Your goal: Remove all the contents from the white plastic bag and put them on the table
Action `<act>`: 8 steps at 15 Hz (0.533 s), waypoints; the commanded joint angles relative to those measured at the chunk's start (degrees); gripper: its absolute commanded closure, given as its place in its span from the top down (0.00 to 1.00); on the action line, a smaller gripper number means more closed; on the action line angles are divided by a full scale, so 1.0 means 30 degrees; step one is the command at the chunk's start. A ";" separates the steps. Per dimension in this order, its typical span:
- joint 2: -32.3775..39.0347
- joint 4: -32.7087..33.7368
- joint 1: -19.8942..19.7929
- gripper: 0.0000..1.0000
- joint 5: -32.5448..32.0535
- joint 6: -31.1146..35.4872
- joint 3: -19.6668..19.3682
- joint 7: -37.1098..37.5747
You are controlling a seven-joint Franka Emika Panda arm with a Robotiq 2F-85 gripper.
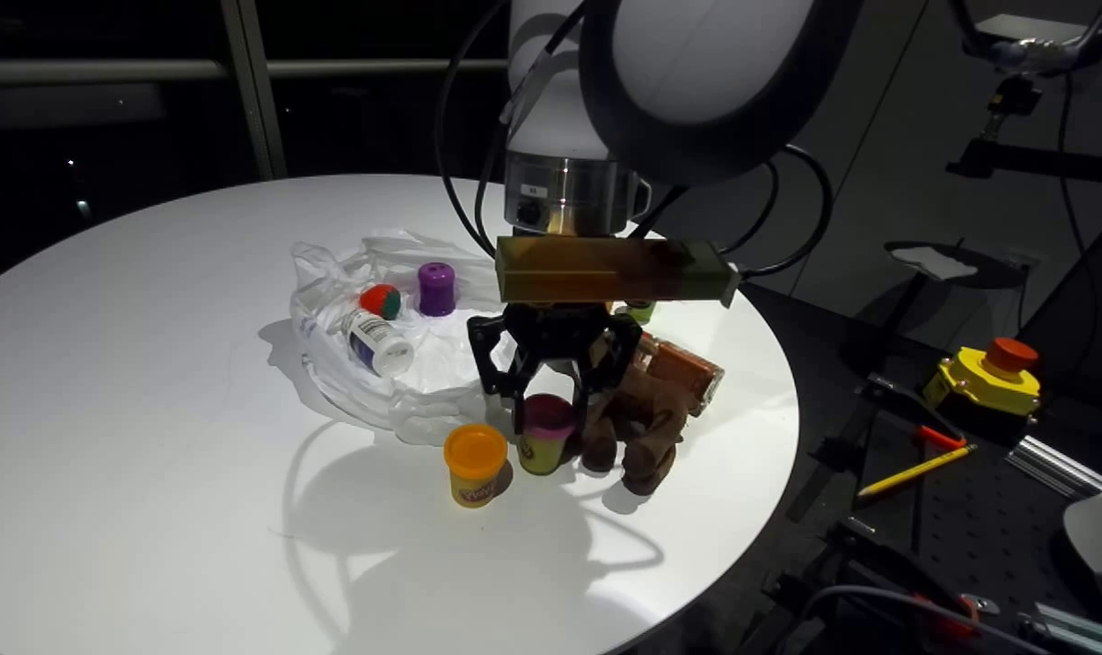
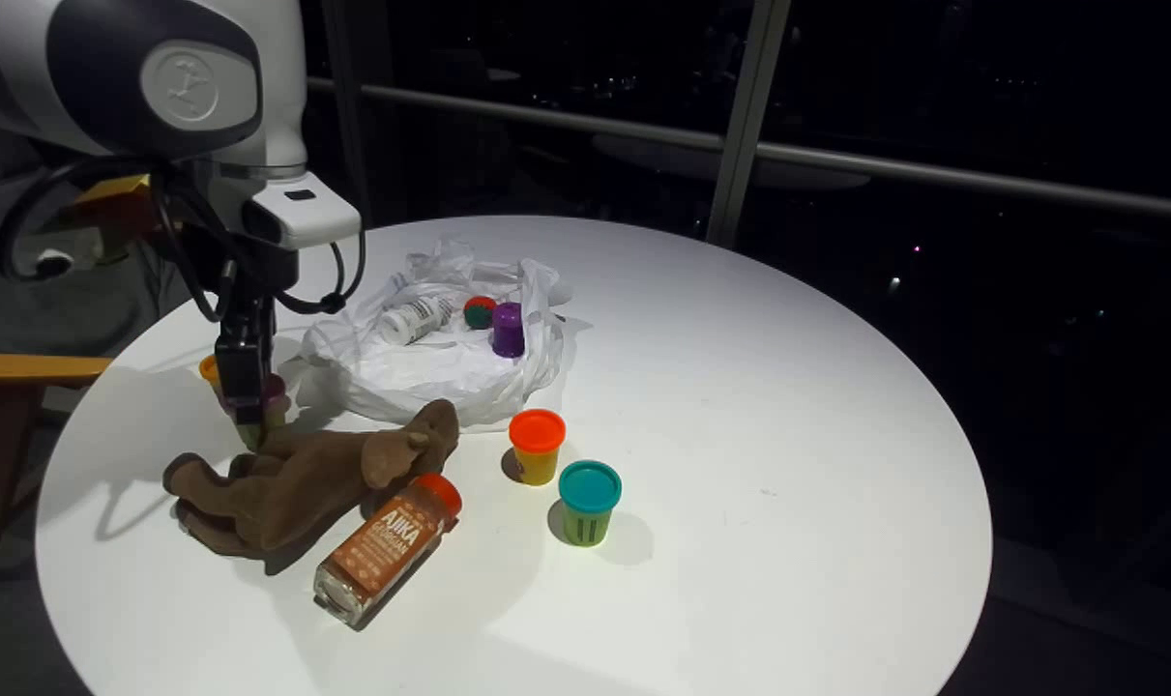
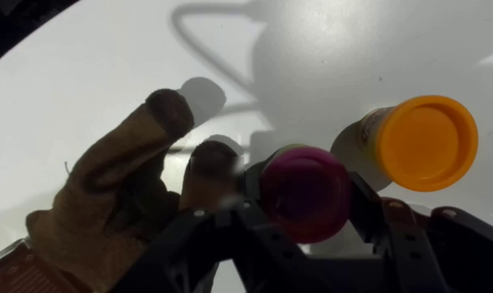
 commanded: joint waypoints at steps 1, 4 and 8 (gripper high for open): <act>0.1014 0.1113 0.0324 0.28 0.0366 -0.0047 -0.0048 -0.0608; 0.1090 0.1340 0.0409 0.68 0.0384 -0.0054 -0.0094 -0.0613; -0.0624 0.0333 0.0869 0.99 -0.0196 0.0179 -0.0732 0.0241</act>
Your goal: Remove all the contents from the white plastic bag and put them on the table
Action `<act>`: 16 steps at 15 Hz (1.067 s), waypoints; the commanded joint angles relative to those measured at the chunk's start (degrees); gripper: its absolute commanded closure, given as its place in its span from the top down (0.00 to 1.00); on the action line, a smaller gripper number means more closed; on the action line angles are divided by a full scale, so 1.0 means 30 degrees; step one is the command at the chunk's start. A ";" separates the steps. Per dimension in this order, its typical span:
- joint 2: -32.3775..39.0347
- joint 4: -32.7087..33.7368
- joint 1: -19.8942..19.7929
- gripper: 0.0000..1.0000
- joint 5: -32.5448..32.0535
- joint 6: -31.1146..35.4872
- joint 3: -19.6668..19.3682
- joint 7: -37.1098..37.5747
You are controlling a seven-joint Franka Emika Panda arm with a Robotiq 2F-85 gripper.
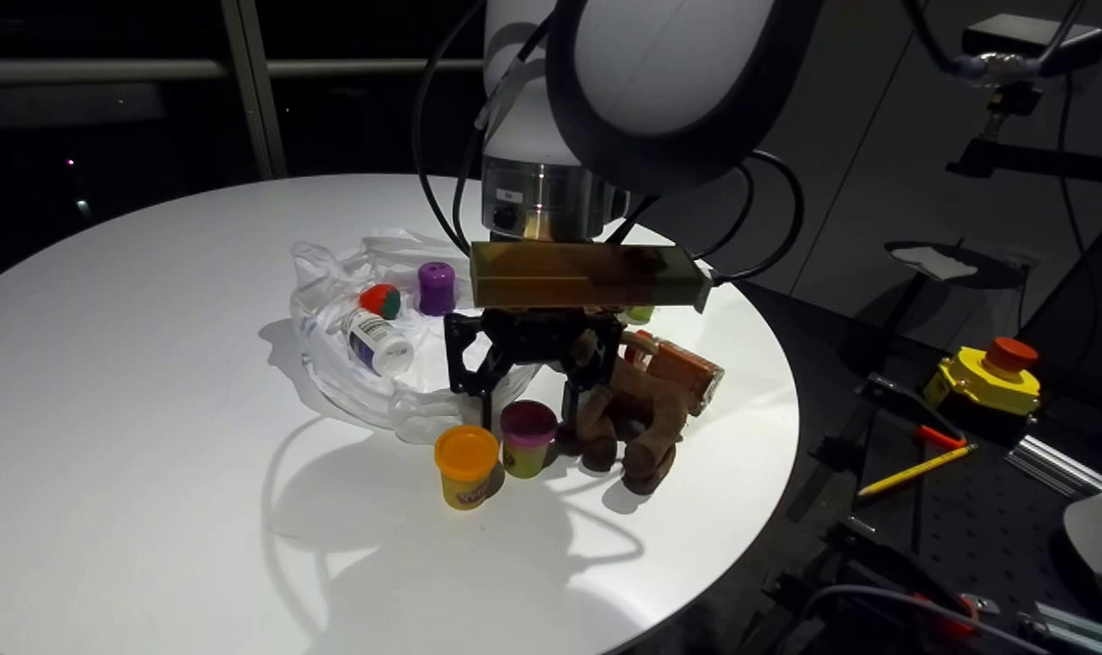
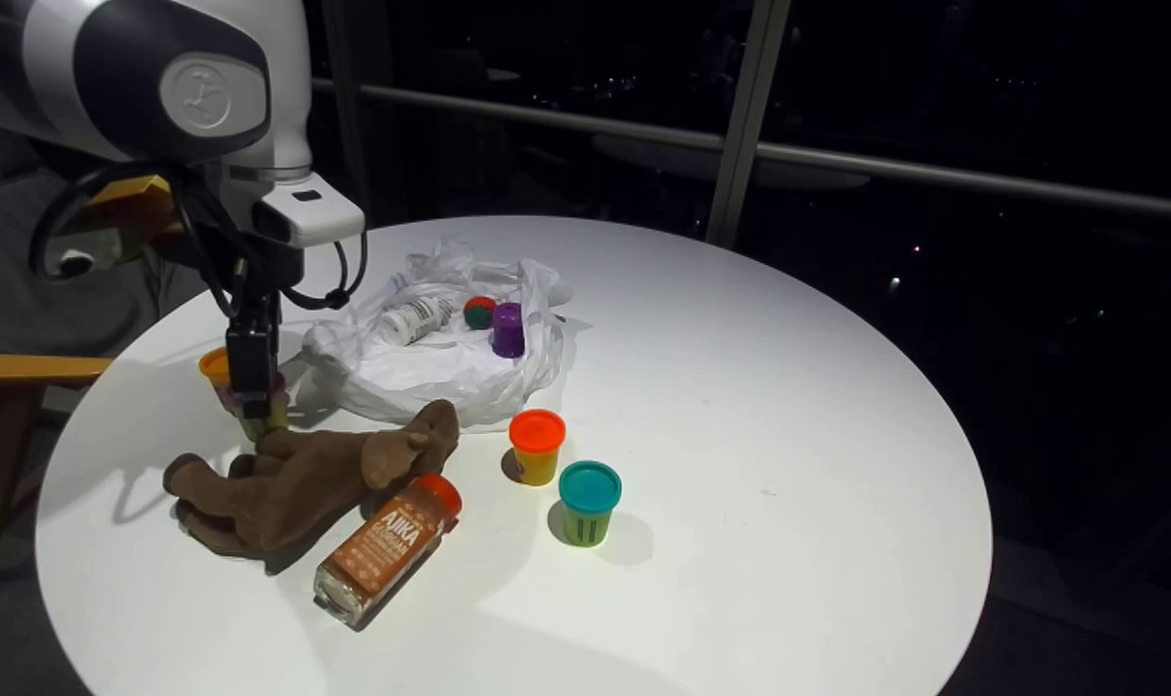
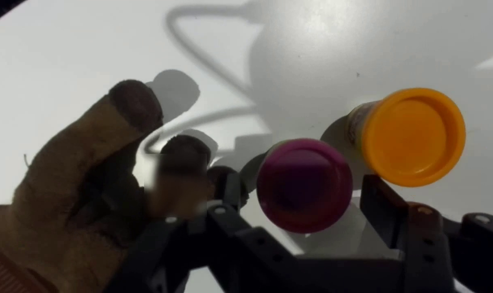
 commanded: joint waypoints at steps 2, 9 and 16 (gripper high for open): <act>-0.2279 -0.0887 0.0787 1.00 -0.0484 -0.0053 -0.0929 0.0735; -0.2648 0.1917 0.0595 1.00 -0.3401 -0.2543 -0.1460 0.0298; 0.2265 0.7237 0.0917 1.00 -0.4152 -0.5565 -0.0985 -0.1639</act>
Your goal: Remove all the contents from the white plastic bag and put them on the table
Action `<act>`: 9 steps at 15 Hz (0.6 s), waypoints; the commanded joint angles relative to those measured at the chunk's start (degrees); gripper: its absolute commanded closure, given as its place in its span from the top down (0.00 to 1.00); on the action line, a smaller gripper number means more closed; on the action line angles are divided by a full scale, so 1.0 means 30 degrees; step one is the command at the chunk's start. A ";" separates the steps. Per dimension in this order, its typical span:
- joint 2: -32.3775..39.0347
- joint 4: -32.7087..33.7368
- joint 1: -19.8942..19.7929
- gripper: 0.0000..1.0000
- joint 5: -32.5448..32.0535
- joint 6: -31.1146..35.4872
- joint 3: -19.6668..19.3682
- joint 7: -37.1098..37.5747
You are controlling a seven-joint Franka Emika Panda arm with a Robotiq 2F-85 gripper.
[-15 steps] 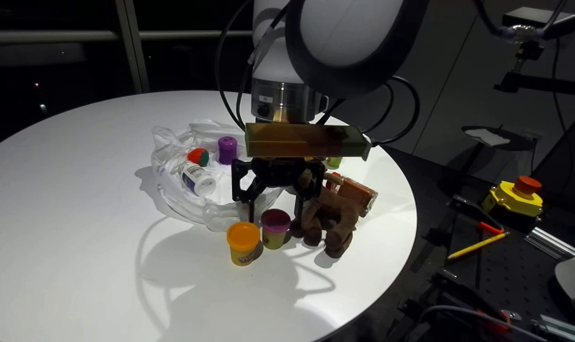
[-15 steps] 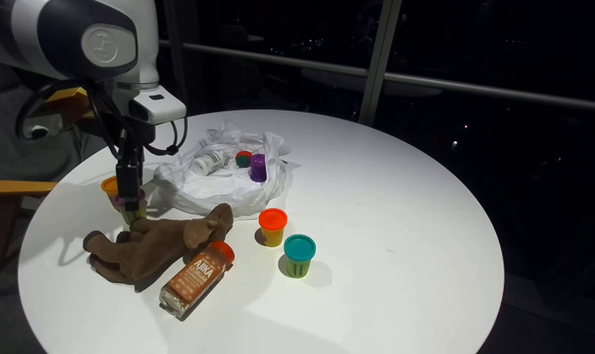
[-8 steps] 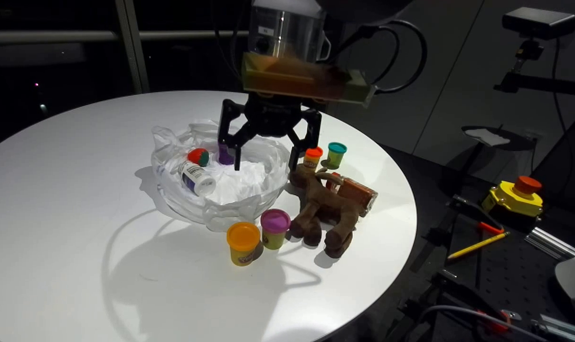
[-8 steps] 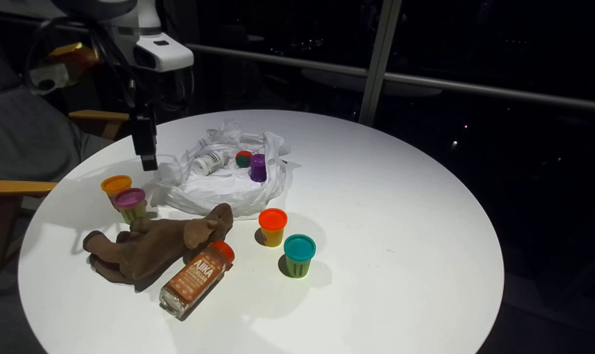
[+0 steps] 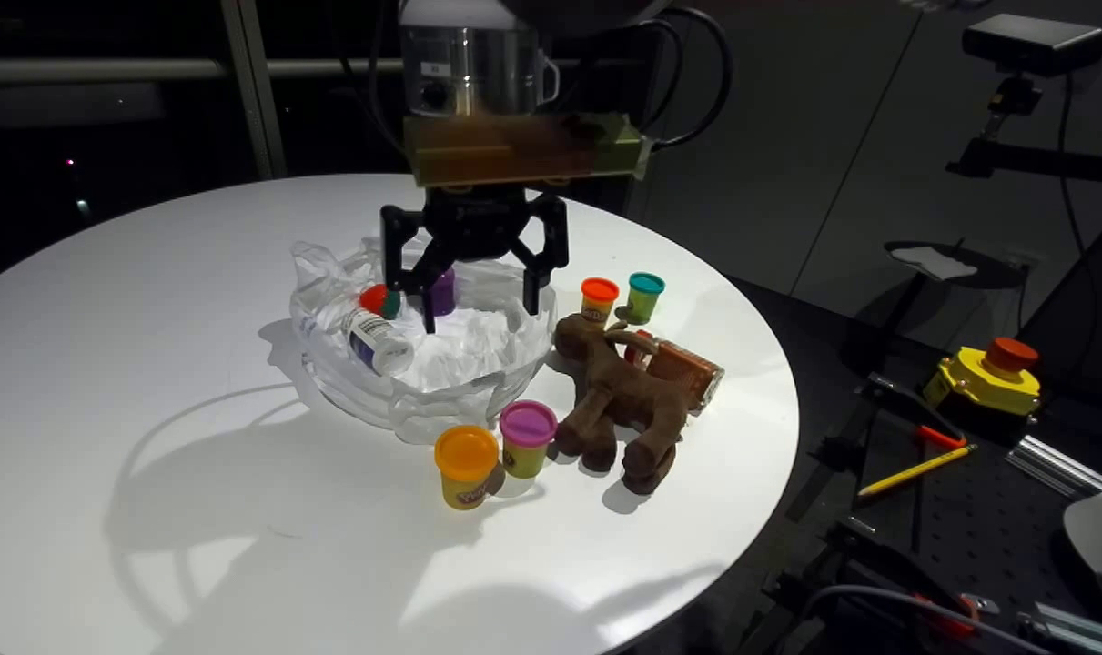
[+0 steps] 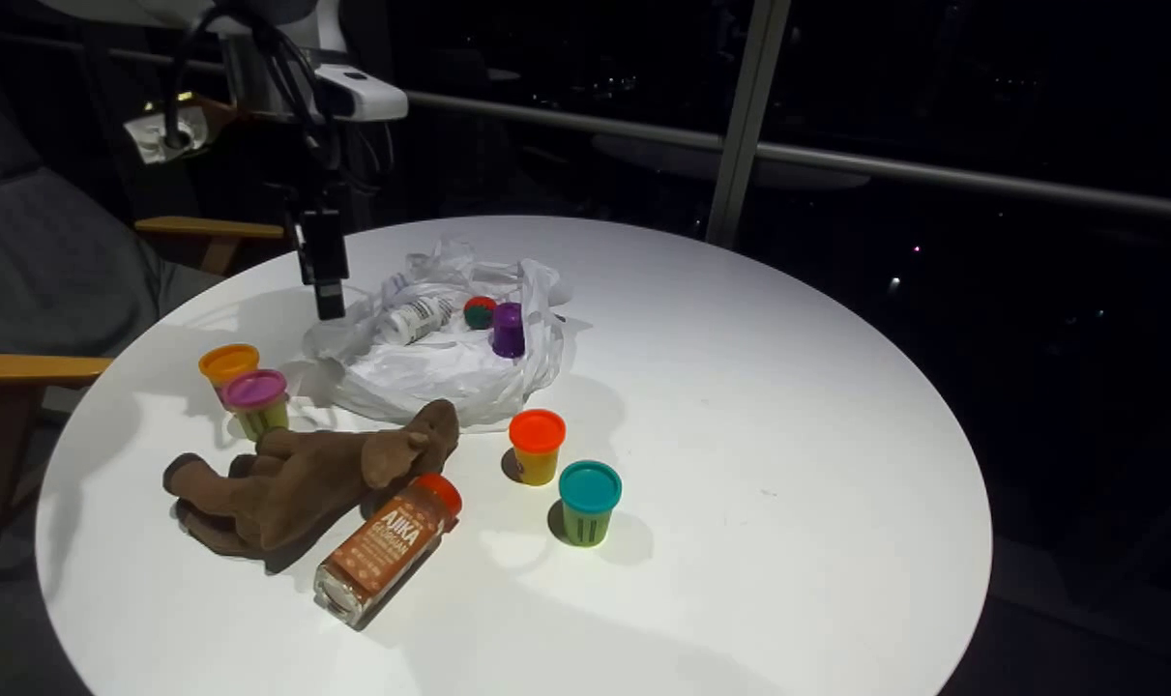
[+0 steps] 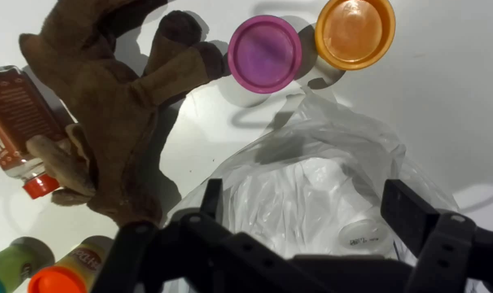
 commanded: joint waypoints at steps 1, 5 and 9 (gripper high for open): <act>0.3145 0.3651 0.0620 1.00 -0.0530 -0.0962 -0.0045 -0.1116; 0.5207 0.6472 0.1598 1.00 -0.1403 -0.0964 -0.0749 -0.1336; 0.6816 0.8879 0.1934 1.00 -0.1504 -0.1440 -0.1263 -0.1654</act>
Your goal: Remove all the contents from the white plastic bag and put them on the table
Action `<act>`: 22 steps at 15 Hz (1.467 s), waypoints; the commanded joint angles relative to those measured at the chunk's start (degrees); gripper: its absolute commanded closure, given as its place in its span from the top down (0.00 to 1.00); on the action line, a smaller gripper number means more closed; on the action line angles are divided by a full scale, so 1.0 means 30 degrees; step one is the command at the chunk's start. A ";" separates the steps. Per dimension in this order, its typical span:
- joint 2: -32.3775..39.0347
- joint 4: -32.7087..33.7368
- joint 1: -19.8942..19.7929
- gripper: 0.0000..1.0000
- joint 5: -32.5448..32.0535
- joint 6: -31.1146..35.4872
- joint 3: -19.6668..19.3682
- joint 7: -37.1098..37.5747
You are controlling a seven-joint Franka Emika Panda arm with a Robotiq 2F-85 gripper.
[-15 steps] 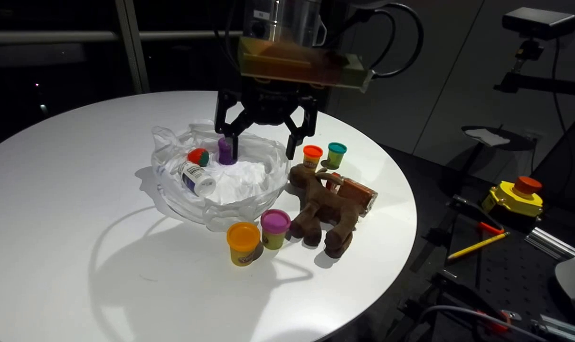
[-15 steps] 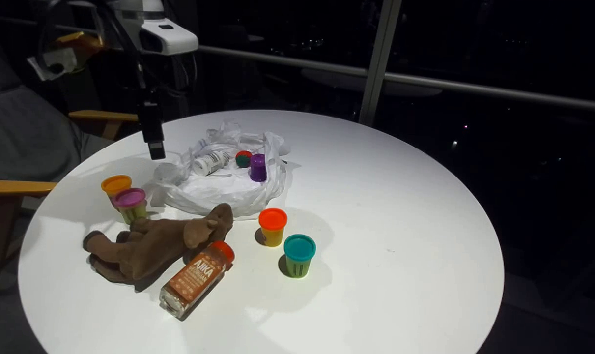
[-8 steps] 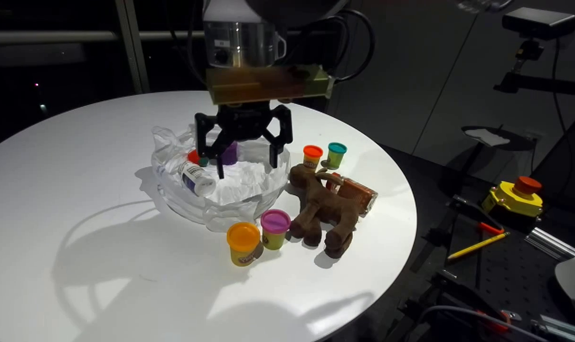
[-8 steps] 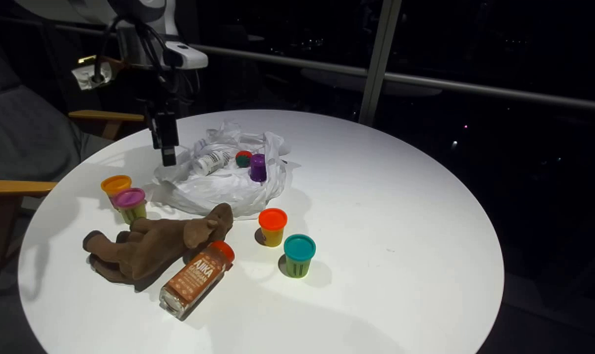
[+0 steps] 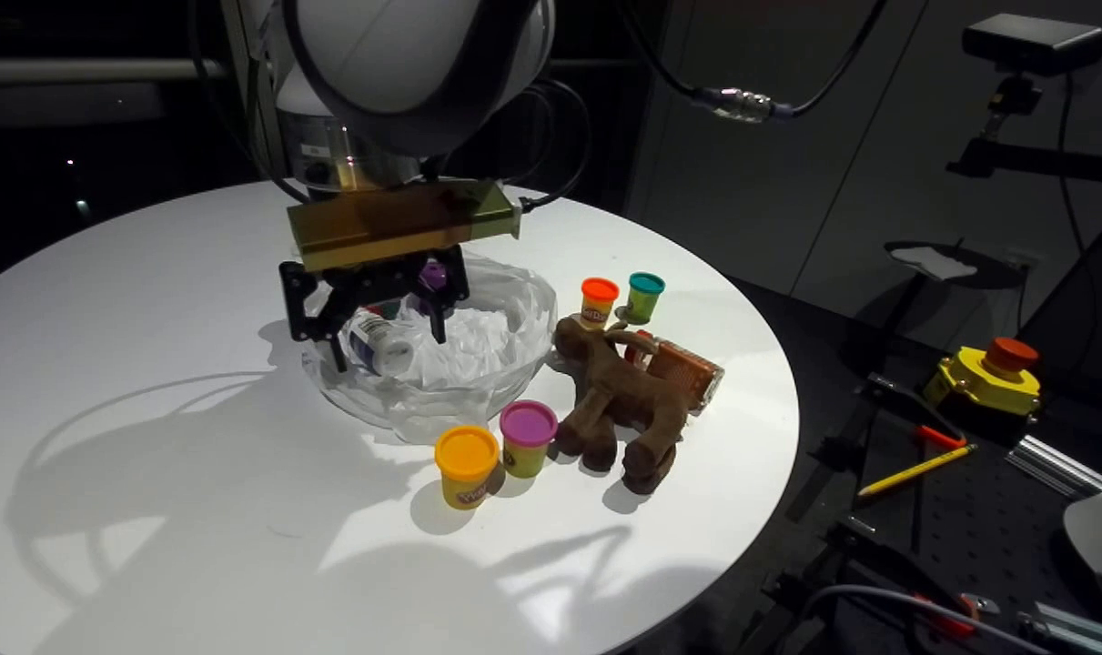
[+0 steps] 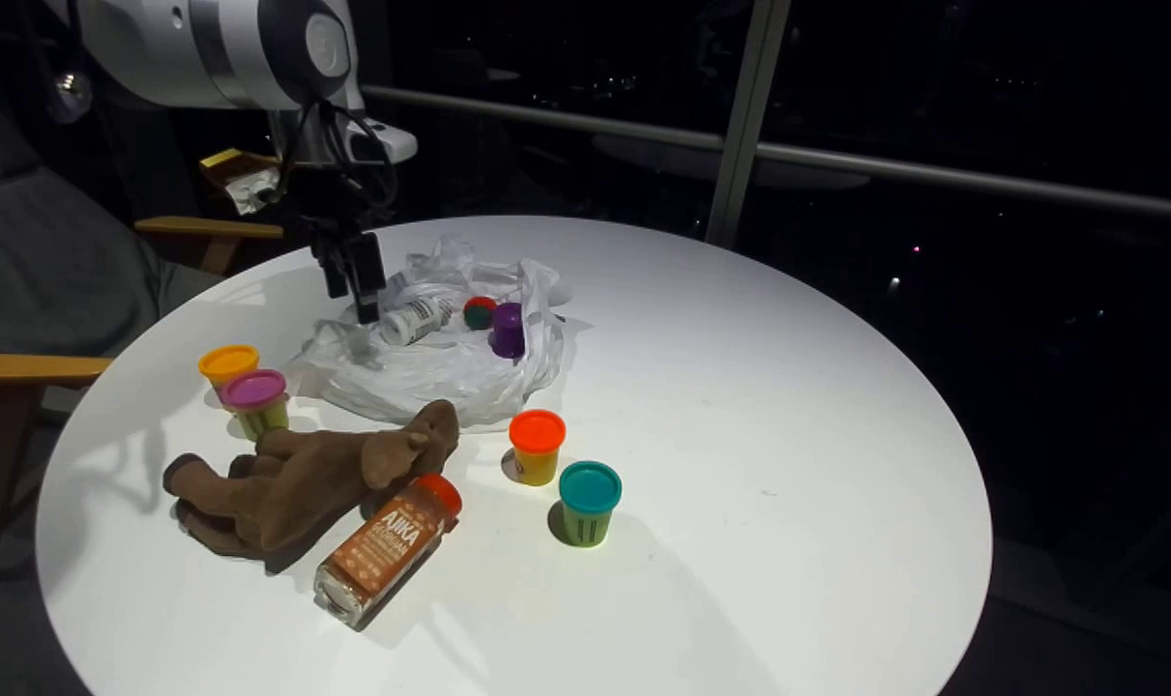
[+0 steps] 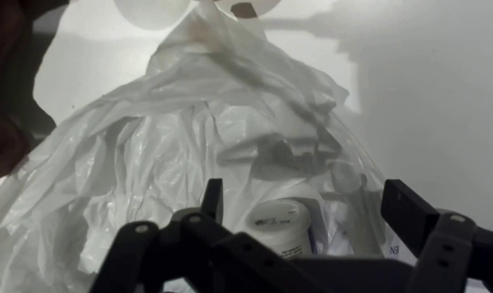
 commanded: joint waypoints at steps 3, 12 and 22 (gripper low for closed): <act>0.1555 0.3198 0.0325 1.00 -0.0263 -0.1500 -0.0877 -0.0624; 0.0933 0.3679 -0.0208 1.00 -0.0058 -0.1195 -0.1552 -0.0823; 0.1476 0.3964 -0.1501 1.00 0.0933 -0.1658 -0.0987 -0.2216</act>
